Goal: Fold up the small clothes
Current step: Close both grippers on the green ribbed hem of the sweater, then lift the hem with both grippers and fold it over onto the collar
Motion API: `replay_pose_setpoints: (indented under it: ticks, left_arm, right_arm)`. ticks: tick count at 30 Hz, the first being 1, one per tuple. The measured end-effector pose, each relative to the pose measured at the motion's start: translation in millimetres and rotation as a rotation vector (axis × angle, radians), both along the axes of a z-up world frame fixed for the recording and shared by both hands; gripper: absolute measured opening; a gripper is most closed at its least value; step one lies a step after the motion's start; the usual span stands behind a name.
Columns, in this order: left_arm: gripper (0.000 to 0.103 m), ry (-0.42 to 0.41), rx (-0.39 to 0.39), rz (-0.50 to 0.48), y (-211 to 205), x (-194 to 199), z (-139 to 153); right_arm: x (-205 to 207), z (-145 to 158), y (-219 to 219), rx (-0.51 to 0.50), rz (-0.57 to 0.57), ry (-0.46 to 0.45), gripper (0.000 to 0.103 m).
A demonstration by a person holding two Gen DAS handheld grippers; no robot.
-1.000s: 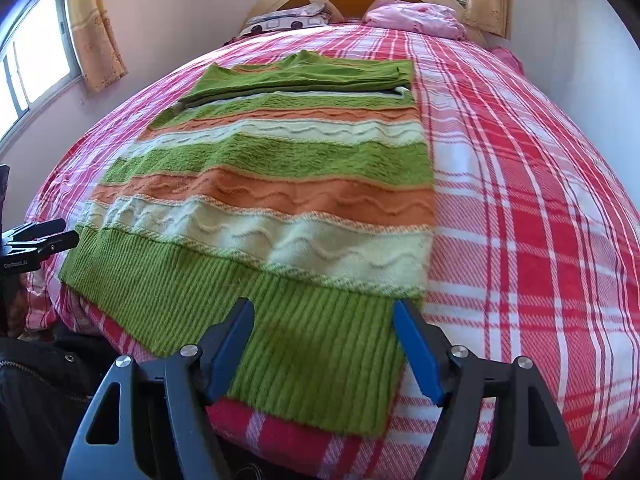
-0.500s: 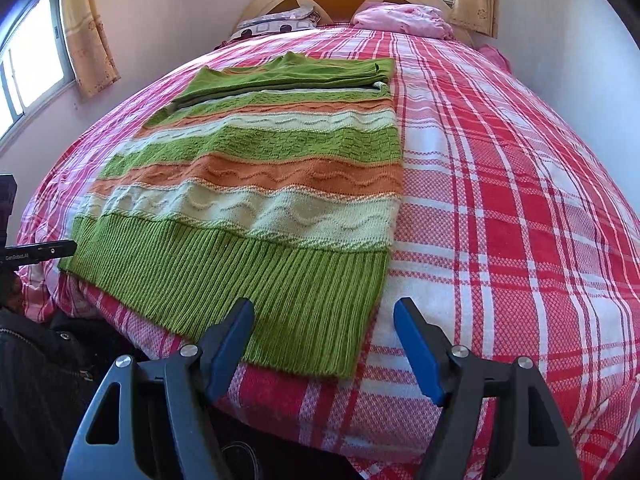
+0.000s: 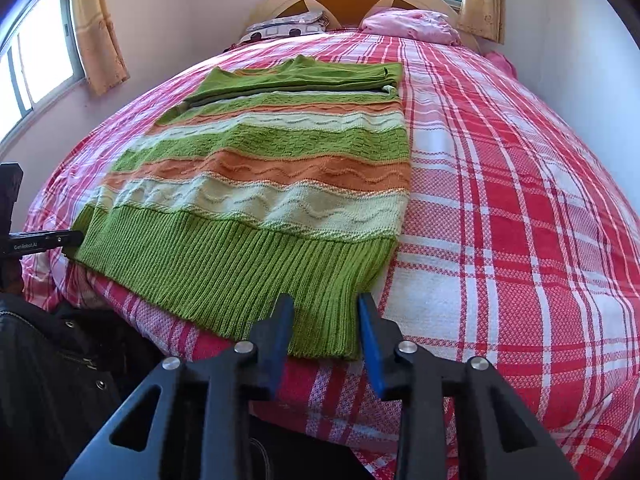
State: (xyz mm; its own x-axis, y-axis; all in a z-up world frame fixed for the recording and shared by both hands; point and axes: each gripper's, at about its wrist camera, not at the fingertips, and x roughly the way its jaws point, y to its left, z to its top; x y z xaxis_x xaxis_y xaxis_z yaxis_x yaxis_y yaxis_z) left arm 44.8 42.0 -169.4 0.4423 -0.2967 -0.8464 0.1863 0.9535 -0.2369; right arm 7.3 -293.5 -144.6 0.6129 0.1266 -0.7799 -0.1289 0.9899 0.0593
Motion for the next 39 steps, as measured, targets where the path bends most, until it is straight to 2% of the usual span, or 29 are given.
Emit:
replay_pose_setpoints:
  ticks: [3, 5, 6, 8, 10, 15, 19, 25, 30, 33, 39]
  left_arm:
    - [0.010, -0.034, -0.013, -0.012, 1.5, -1.4, 6.1]
    - [0.010, -0.027, -0.016, -0.009, 2.7, 0.5, 2.9]
    - [0.010, -0.016, -0.017, -0.005, 3.3, 1.9, -0.3]
    - [0.009, 0.000, -0.039, -0.008, 4.9, 3.5, -4.9]
    - [0.009, -0.022, -0.076, -0.013, 8.1, 3.1, 1.1]
    - [0.009, -0.175, -0.179, -0.012, 20.4, -1.3, 38.4]
    - [0.009, -0.205, -0.200, -0.018, 21.6, 7.0, 49.9]
    - [0.008, -0.268, -0.214, -0.014, 15.6, 32.4, 73.2]
    - [0.008, -0.304, -0.247, 0.026, 17.5, 58.6, 86.1]
    - [0.008, -0.314, -0.278, 0.055, 21.1, 75.0, 92.2]
    - [0.008, -0.351, -0.281, 0.078, 21.1, 102.9, 108.8]
  right_arm:
    - [0.5, -0.4, -5.2, 0.035, -0.009, 0.000, 0.031]
    - [0.5, -0.3, -6.8, 0.055, -0.013, -0.002, 0.029]
    - [0.0, 0.1, -6.7, 0.054, -0.011, -0.009, 0.006]
    - [-2.5, 3.4, -8.8, 0.077, -0.003, -0.038, 0.005]
    - [-5.7, 12.9, -11.4, 0.109, -0.004, -0.078, 0.005]
    - [-12.2, 40.4, -19.9, 0.167, -0.024, -0.195, 0.005]
    - [-5.3, 55.6, -30.6, 0.234, -0.045, -0.233, 0.005]
    - [14.2, 81.7, -35.6, 0.226, -0.051, -0.308, 0.004]
    - [36.5, 105.2, -34.6, 0.211, -0.043, -0.369, 0.004]
    - [55.5, 119.1, -36.4, 0.216, -0.043, -0.399, 0.004]
    - [99.9, 145.5, -32.6, 0.195, -0.028, -0.447, 0.004]
